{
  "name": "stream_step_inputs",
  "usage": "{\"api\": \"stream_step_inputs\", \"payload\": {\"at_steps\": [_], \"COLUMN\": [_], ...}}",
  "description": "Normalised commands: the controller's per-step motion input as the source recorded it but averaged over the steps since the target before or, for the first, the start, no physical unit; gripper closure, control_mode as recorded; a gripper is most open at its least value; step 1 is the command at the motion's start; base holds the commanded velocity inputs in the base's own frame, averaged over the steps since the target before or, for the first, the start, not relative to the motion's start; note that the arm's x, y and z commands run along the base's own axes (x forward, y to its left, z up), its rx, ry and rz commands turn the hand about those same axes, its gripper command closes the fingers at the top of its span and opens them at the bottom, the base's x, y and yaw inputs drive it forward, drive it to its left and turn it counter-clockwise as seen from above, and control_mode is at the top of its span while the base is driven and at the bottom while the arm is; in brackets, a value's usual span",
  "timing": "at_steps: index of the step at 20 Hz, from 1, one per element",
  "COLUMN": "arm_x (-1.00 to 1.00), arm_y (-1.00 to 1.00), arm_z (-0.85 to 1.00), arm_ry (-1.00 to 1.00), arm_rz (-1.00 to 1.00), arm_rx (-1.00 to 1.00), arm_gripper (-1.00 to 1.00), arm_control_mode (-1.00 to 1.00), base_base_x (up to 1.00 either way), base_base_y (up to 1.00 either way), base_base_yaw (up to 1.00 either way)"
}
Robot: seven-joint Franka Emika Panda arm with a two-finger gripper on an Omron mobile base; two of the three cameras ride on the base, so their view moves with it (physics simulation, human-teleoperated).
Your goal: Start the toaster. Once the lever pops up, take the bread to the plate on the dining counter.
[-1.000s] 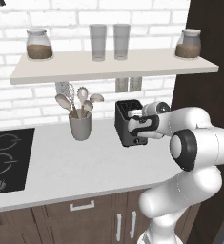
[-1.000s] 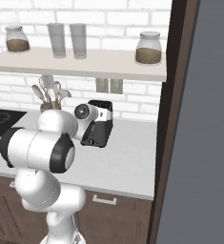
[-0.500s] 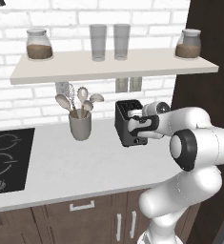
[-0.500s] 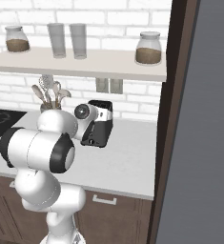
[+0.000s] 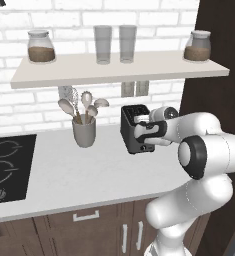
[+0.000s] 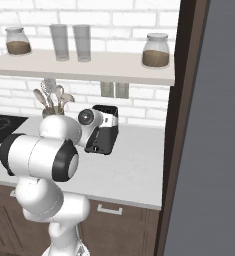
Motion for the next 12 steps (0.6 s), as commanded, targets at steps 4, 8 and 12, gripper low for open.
{"api": "stream_step_inputs", "payload": {"at_steps": [4, 8, 12], "arm_x": [0.0, 0.0, 0.0], "arm_y": [0.0, 0.0, 0.0], "arm_z": [0.0, 0.0, 0.0], "arm_ry": [0.0, 0.0, 0.0], "arm_rz": [0.0, 0.0, 0.0], "arm_rx": [0.0, 0.0, 0.0], "arm_gripper": [-1.0, -1.0, -1.0], "arm_control_mode": [-1.0, -1.0, -1.0], "base_base_x": [0.0, 0.0, 0.0], "base_base_y": [0.0, 0.0, 0.0], "base_base_yaw": [0.0, 0.0, 0.0]}}
